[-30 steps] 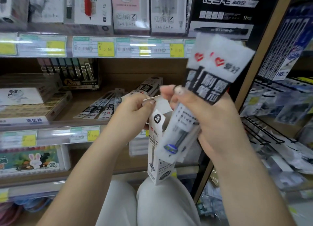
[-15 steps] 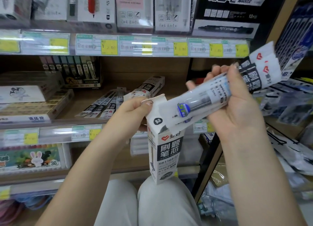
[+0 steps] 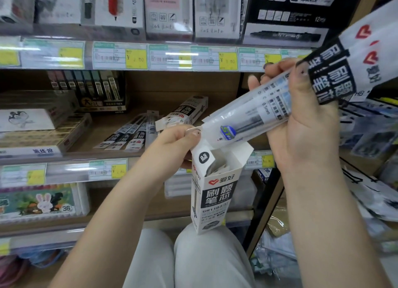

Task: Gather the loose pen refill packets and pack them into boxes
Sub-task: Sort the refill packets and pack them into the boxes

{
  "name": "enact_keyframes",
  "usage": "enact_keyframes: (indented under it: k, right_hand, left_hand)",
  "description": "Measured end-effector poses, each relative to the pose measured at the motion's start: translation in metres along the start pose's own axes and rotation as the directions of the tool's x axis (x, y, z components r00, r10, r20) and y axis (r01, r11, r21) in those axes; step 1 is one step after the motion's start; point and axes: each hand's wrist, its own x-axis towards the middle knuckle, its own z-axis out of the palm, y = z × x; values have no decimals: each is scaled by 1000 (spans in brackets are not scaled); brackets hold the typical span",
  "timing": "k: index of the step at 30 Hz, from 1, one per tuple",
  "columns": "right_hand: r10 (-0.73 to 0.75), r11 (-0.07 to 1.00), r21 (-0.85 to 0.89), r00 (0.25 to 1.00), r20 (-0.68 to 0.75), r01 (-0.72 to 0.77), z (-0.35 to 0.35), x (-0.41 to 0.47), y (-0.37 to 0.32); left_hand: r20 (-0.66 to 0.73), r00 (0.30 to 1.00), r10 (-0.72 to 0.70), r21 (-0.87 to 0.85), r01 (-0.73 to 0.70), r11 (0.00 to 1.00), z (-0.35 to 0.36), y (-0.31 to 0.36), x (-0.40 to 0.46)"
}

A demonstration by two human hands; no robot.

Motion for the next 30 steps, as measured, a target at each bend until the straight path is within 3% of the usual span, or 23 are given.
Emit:
enact_keyframes:
  k: [2,7,12,16,19,22,28,30]
  right_hand:
    - [-58,998,-18,997,46,59,1,-1,3]
    - [-6,997,-74,974,227,23,1,-3,-3]
    - [71,995,-88,948,311,-46,0,-4,-7]
    - [156,986,-99,958,240,-136,5,-5,-7]
    - [136,984,-134,984,115,-120,8,-3,-7]
    - [81,983,-168,996,23,-77,8,-1,-3]
    - [18,984,-177,1000,-12,-19,8,-5,4]
    - [-15,980,-199,1000,-17,11,10,-5,4]
  left_hand:
    - [-16,1000,-11,-9,11,1000,0,0,1]
    - [-35,998,-57,-15,56,998,-3,-3,4]
    - [-5,999,-42,14,42,999,-4,-2,2]
    - [-43,999,-33,0,33,999,1,-3,1]
    - [-30,999,-22,-16,21,1000,4,-4,-1]
    - [45,999,2,-68,1,998,4,-4,-4]
    - [312,949,55,-249,25,968,-11,-15,5]
    - [400,908,129,-178,-61,982,-16,-17,1]
